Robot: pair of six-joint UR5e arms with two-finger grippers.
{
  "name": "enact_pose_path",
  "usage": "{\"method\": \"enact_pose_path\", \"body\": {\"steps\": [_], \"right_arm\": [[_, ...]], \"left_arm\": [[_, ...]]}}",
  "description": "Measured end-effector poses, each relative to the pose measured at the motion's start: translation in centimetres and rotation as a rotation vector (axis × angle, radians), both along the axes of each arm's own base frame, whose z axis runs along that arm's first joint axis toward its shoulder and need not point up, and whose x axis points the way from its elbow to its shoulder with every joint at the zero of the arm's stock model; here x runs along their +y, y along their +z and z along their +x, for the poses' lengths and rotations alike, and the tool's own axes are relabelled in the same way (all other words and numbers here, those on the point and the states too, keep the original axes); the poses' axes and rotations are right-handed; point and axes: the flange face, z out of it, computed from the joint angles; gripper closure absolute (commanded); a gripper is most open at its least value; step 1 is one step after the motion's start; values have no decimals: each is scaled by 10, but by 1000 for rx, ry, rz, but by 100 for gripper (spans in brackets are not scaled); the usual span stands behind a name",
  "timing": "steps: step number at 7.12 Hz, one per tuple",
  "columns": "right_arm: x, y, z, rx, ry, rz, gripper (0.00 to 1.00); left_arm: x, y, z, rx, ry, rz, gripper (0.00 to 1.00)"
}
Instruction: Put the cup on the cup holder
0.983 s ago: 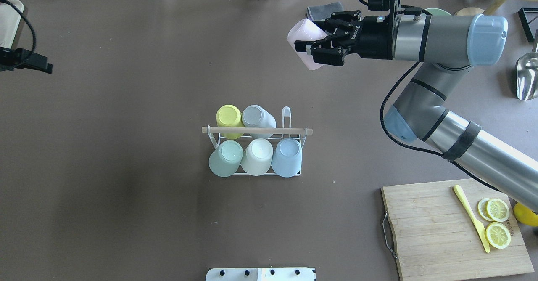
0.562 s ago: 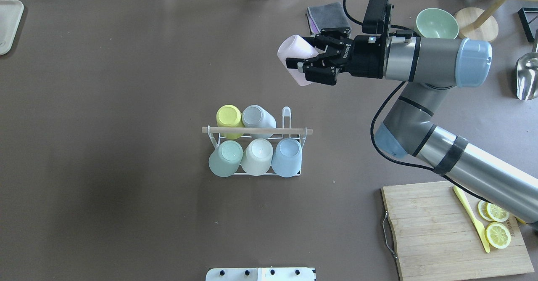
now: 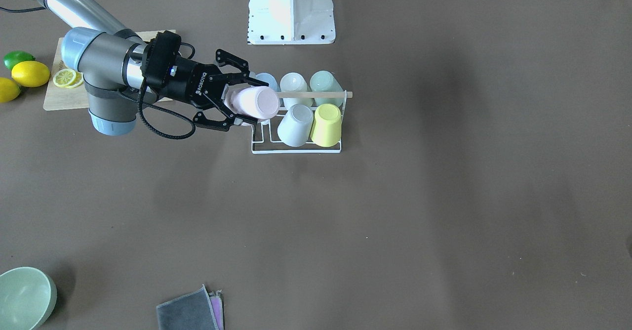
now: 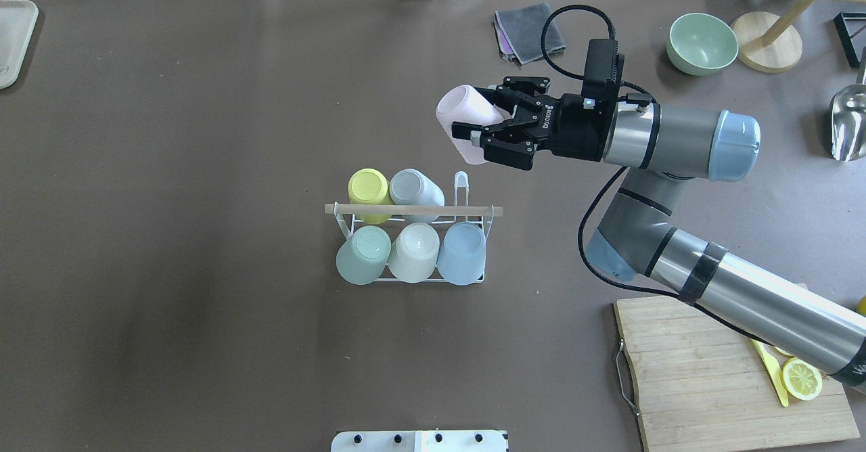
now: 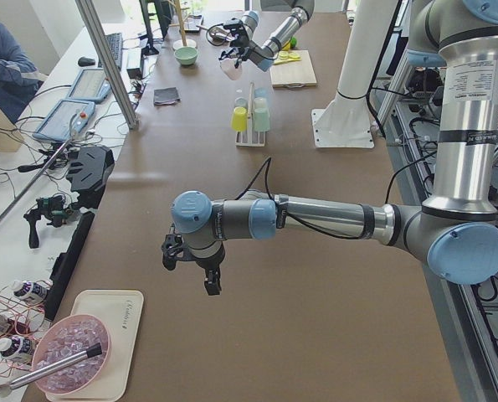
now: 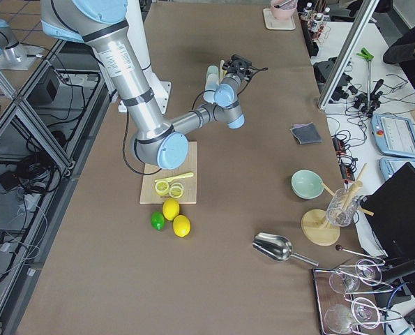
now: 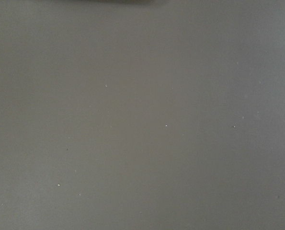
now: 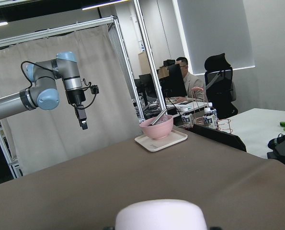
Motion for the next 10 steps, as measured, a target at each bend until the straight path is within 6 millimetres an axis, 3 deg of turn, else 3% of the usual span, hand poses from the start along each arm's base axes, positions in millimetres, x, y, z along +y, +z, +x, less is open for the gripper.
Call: {"method": "enact_pose_path", "body": {"steps": [2, 4, 6, 10], "right_arm": [[3, 12, -7, -52, 6, 15, 100], [2, 9, -21, -66, 6, 11, 100], [0, 6, -45, -67, 8, -10, 100], [13, 21, -62, -85, -14, 2, 100]], "left_arm": [[29, 25, -5, 1, 3, -20, 1], [45, 39, -15, 3, -19, -39, 1], [44, 43, -17, 3, -23, -49, 1], [47, 42, -18, 2, -28, -53, 1]]}}
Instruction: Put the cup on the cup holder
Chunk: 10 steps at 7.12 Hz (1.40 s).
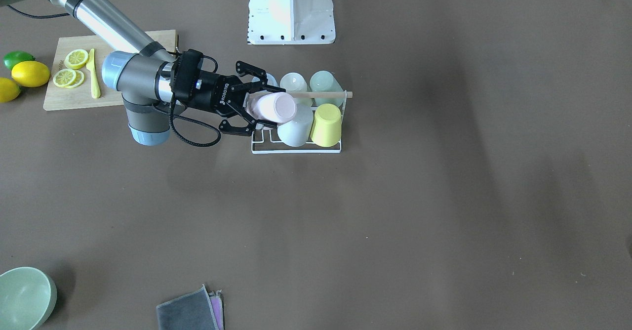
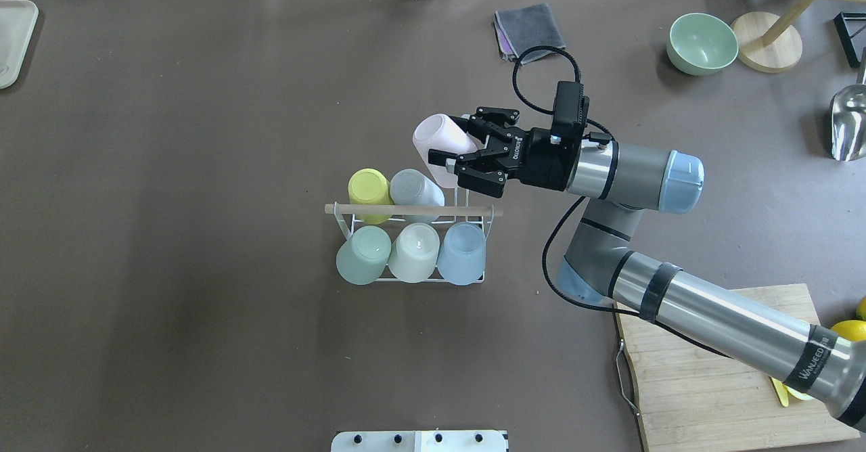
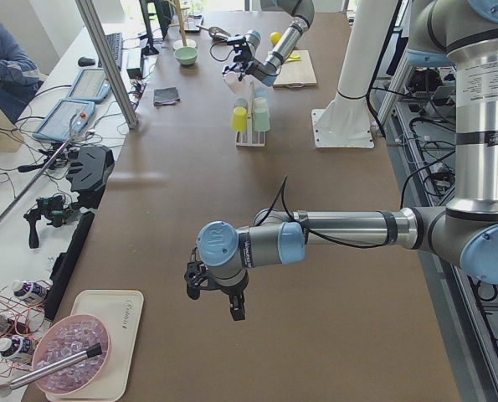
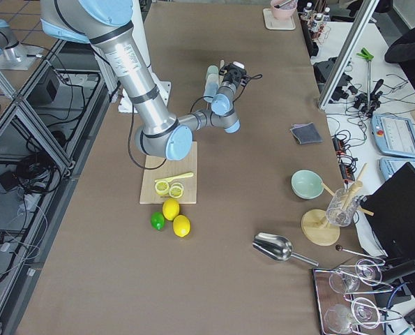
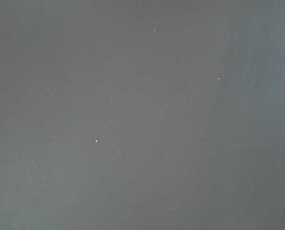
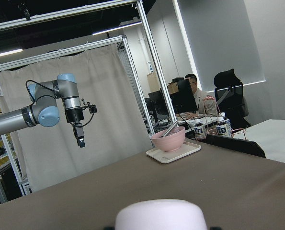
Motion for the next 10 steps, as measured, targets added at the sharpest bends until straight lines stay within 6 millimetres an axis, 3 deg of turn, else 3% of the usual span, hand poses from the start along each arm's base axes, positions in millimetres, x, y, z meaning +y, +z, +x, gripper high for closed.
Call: {"method": "enact_pose_path", "body": {"steps": [10], "right_arm": [[12, 32, -2, 4, -15, 11, 100]], "left_arm": [[3, -3, -2, -3, -5, 6, 1]]}}
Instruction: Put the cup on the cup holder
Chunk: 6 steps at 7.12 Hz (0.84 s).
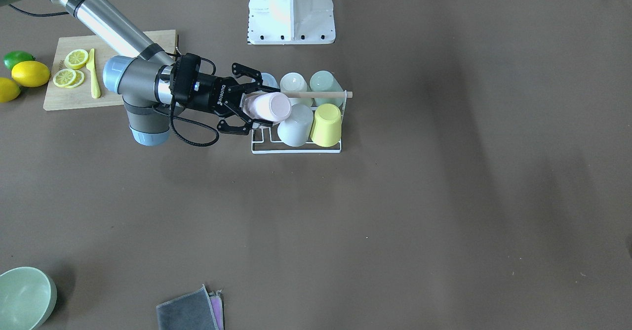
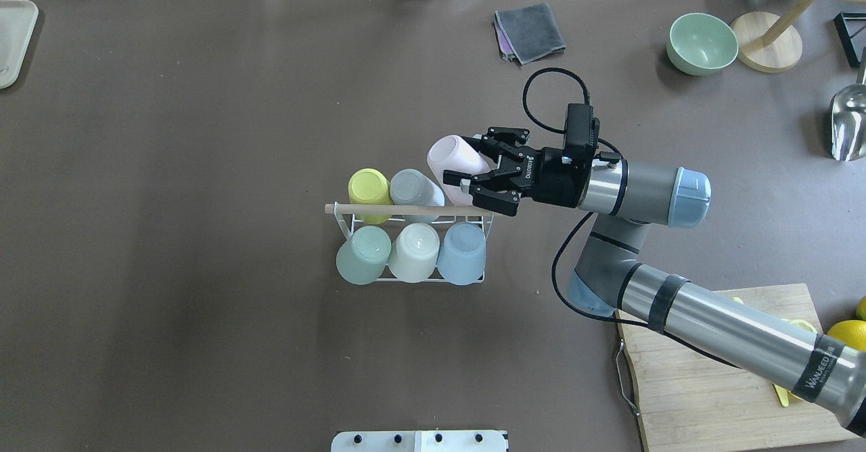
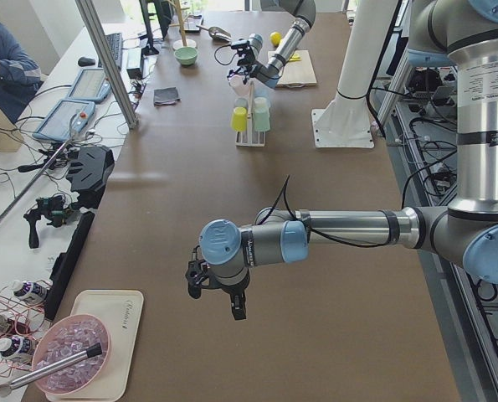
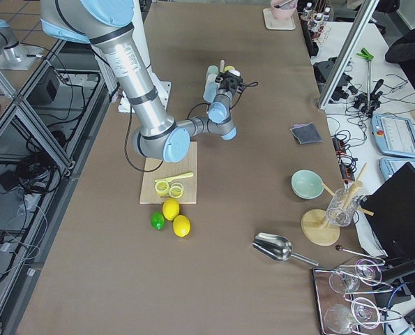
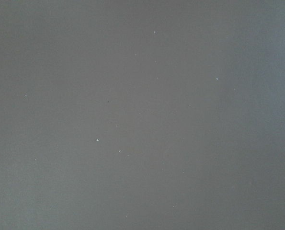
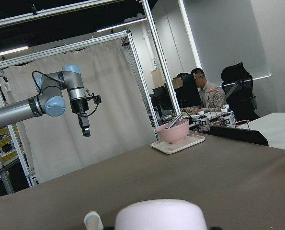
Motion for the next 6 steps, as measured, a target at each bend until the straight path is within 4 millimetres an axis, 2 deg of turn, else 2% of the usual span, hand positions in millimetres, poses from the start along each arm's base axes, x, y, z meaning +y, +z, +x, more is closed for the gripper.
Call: {"method": "enact_pose_path", "body": {"steps": [6], "right_arm": [[4, 4, -1, -7, -1, 0, 100]], "left_arm": [[0, 1, 0, 0, 0, -2, 1]]}}
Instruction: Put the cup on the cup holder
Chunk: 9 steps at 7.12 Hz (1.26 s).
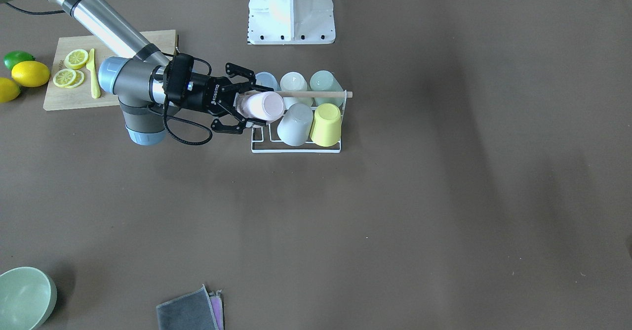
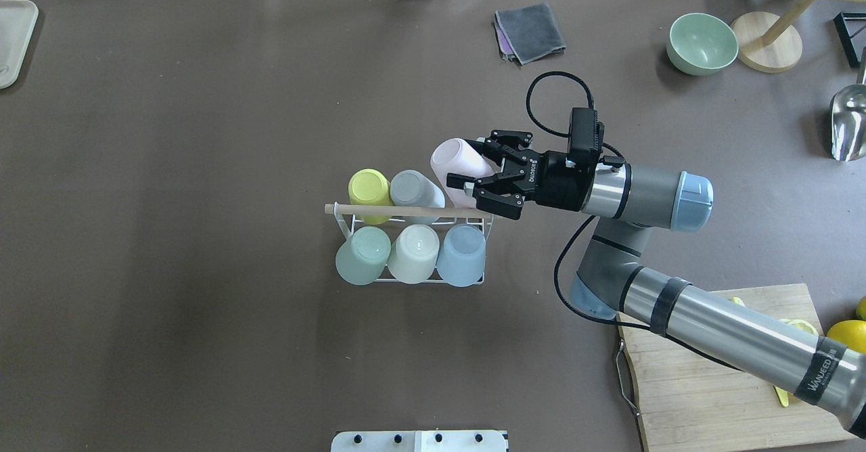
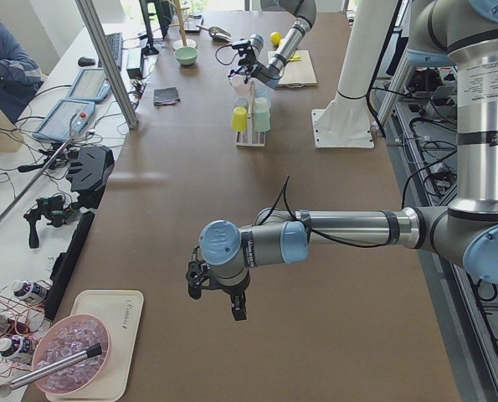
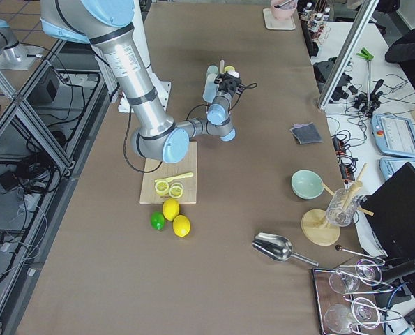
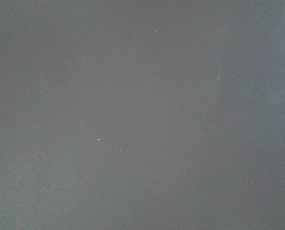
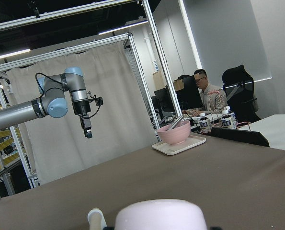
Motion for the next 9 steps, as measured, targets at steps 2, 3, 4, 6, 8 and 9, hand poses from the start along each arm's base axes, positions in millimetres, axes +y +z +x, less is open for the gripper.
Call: {"method": "enact_pose_path", "body": {"steps": [2, 3, 4, 6, 8, 9], "right_arm": [[-1, 5, -5, 13, -1, -3, 100], [-1, 7, -6, 19, 0, -2, 100], [-1, 8, -6, 21, 0, -2, 70], [-2, 7, -6, 18, -1, -9, 0], [-6, 4, -3, 10, 10, -12, 0], [-10, 1, 1, 4, 19, -10, 0]], "left_arm": [[3, 2, 0, 0, 0, -5, 1], [4, 3, 0, 0, 0, -7, 1], [5, 3, 0, 0, 0, -8, 1], [5, 4, 1, -1, 2, -10, 1], [6, 5, 0, -1, 2, -10, 1], [7, 5, 0, -2, 2, -10, 1]]}}
